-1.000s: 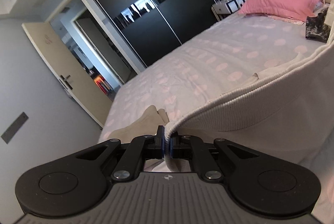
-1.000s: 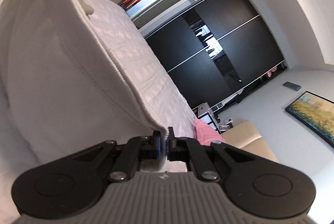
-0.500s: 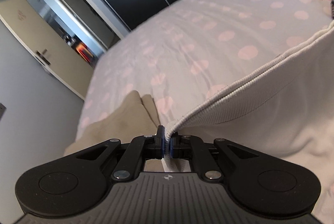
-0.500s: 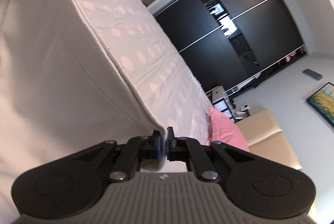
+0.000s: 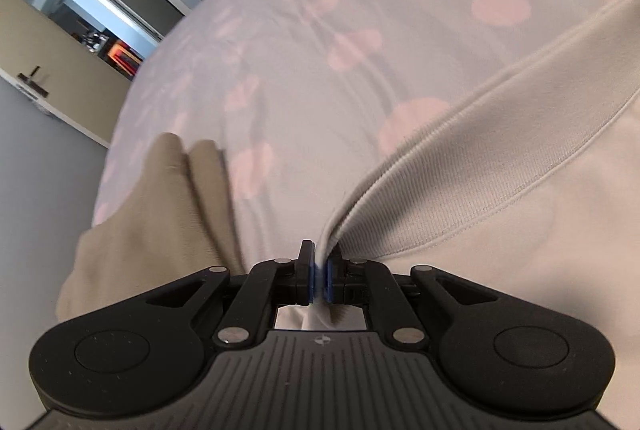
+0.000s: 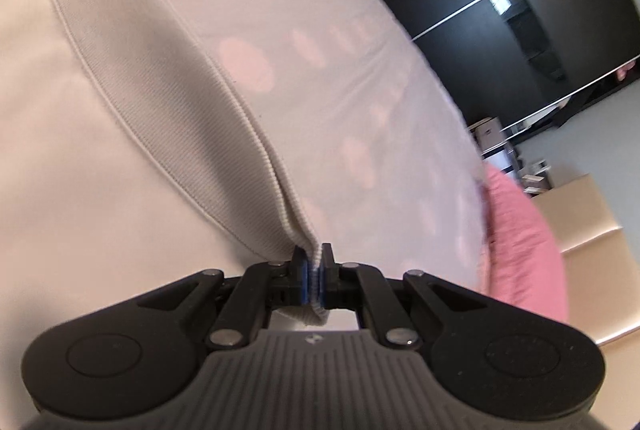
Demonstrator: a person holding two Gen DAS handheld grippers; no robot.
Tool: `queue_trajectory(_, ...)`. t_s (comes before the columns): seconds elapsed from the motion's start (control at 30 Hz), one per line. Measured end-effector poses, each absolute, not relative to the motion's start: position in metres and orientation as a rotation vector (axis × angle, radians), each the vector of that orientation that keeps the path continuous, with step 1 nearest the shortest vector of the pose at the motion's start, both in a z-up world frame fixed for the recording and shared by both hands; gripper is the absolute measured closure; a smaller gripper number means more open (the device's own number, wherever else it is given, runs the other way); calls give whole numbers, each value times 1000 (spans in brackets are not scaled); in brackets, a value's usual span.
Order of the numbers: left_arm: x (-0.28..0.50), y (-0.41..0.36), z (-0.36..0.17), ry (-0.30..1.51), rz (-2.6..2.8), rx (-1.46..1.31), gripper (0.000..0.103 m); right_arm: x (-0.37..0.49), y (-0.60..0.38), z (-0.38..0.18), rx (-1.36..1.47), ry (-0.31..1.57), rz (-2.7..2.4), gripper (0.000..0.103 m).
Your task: Fold clothes
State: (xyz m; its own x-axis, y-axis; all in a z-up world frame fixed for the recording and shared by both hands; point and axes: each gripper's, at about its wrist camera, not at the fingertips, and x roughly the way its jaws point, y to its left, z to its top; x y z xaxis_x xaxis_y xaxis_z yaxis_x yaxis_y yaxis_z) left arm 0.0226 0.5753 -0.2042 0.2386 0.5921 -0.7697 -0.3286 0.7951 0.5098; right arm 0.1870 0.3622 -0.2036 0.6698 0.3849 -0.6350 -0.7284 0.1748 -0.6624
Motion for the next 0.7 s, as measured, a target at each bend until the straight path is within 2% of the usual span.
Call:
queue_trajectory(0.27, 26, 582, -226, 1120, 639, 241, 94, 199, 374, -233, -1061, 460, 833, 96)
queue_trajectory(0.33, 26, 584, -223, 1103, 650, 225, 88, 202, 375, -231, -1034, 481, 823, 92)
queue_trajectory(0.37, 26, 587, -219, 1086, 662, 211, 84, 205, 374, -228, -1014, 493, 815, 86)
queue_trajectory(0.4, 25, 590, -213, 1062, 681, 200, 73, 210, 372, -223, -992, 503, 802, 79)
queue_trajectory(0.43, 24, 592, -206, 1037, 706, 197, 68, 214, 370, -217, -969, 512, 790, 59)
queue_trajectory(0.47, 22, 593, -199, 1013, 731, 196, 67, 219, 368, -212, -947, 522, 777, 47)
queue_trajectory(0.53, 18, 595, -183, 973, 766, 185, 62, 229, 364, -201, -902, 540, 751, 46)
queue_trajectory(0.7, -6, 587, -148, 938, 745, 126, 61, 225, 333, -168, -792, 584, 728, 46)
